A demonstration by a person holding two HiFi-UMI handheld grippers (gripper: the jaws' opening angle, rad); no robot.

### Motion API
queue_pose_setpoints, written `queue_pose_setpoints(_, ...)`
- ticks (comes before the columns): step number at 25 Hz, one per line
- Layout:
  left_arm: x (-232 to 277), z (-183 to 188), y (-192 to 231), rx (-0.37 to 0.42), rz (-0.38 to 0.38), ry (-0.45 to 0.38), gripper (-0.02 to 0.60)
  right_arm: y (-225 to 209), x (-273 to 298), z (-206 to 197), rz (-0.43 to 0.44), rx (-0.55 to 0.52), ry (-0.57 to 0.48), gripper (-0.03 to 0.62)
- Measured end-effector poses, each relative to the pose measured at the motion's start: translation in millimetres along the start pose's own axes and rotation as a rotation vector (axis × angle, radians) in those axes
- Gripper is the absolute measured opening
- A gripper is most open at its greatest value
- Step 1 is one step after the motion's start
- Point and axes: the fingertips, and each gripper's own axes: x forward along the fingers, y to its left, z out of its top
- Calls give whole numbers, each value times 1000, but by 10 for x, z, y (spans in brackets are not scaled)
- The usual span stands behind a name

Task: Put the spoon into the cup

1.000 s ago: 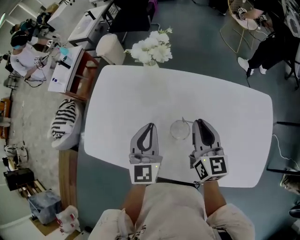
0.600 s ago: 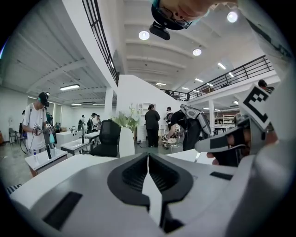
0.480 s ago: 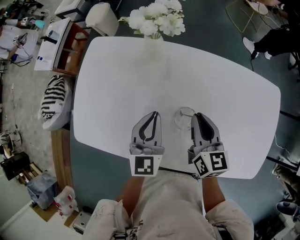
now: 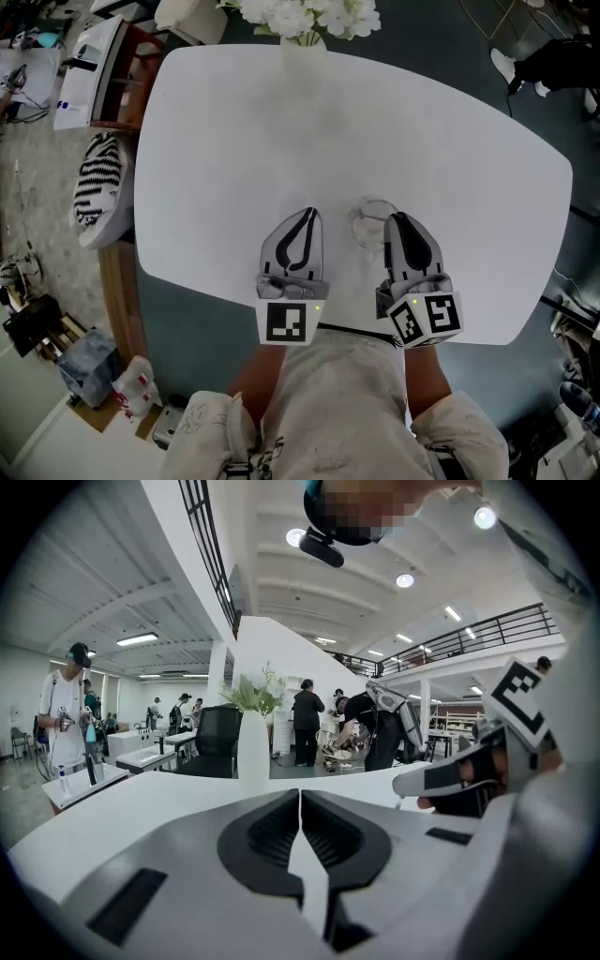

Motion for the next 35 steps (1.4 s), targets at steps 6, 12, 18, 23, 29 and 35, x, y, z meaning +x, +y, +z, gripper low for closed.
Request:
queue_pose_setpoints(6,51,-102,-12,4,-22,16,8,-28,7,-31,-23,-23,3,25)
queue_pose_setpoints(12,71,-172,-21,0,-33,36,8,-109,-9,-40,-68,-37,7,28)
queue_pose_setpoints(18,96,-170,-82,3,-51,18,8,-246,-22,-66,-103,-33,1,34)
queue_pose_setpoints(23,93,-161,-90,-5,-51,14,8,-310,-7,-89,-117,-2,13,37)
queue_pose_setpoints(29,53,-70,-111,12,-56,-11,8,-351,0,-203,-112,-25,41,94)
queue_pose_setpoints(35,-45,98,-131,41,-52,-38,8,-289,-32,-225,-103,-59,55,162)
